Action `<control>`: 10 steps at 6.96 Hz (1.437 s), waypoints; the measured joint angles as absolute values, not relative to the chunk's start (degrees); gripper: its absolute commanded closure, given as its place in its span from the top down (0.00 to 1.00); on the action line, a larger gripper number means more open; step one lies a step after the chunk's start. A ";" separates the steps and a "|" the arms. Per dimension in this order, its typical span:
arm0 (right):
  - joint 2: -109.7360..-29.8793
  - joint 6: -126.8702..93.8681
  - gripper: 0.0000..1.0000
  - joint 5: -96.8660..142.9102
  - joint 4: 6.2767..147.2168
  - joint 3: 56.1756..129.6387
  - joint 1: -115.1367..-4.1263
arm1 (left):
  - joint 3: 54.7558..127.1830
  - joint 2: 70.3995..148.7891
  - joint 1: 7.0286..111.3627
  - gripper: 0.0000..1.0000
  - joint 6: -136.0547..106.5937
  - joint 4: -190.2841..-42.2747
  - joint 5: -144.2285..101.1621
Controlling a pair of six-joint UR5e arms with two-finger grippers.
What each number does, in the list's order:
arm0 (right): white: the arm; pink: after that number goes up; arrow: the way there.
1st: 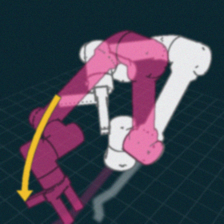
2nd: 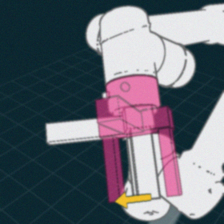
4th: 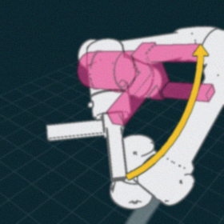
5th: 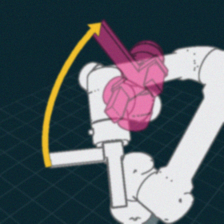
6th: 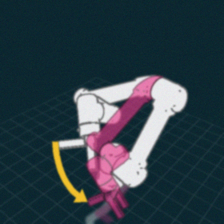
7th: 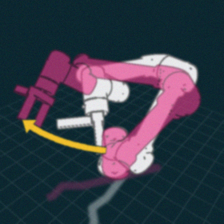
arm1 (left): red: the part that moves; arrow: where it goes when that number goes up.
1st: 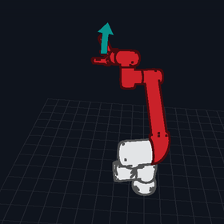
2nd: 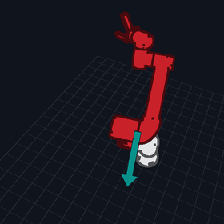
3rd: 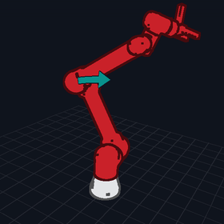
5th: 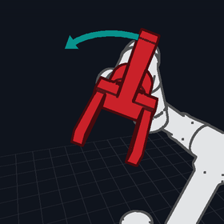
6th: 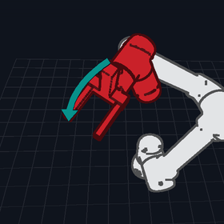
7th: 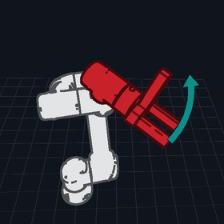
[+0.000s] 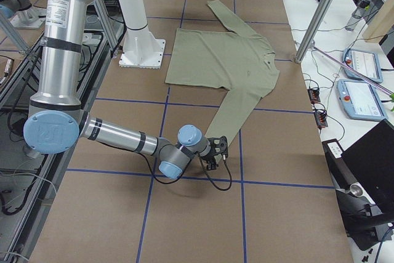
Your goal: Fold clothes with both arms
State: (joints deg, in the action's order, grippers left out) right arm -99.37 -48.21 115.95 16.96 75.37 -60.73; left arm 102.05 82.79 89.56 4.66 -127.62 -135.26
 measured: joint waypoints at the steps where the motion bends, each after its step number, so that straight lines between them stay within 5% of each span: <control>1: -99.40 -48.01 0.63 115.87 16.96 75.19 -60.73 | 102.04 82.79 89.56 1.00 4.66 -127.62 -135.26; 2: -99.29 -47.96 0.56 115.58 16.96 75.06 -60.72 | 102.01 82.79 89.56 1.00 4.66 -127.62 -135.26; 4: -98.99 -47.98 0.00 114.99 16.96 74.79 -60.67 | 101.97 82.79 89.56 1.00 4.66 -127.62 -135.26; 10: -99.28 -48.02 0.00 115.39 17.22 76.53 -61.13 | 101.95 82.62 89.59 1.00 4.66 -127.62 -135.26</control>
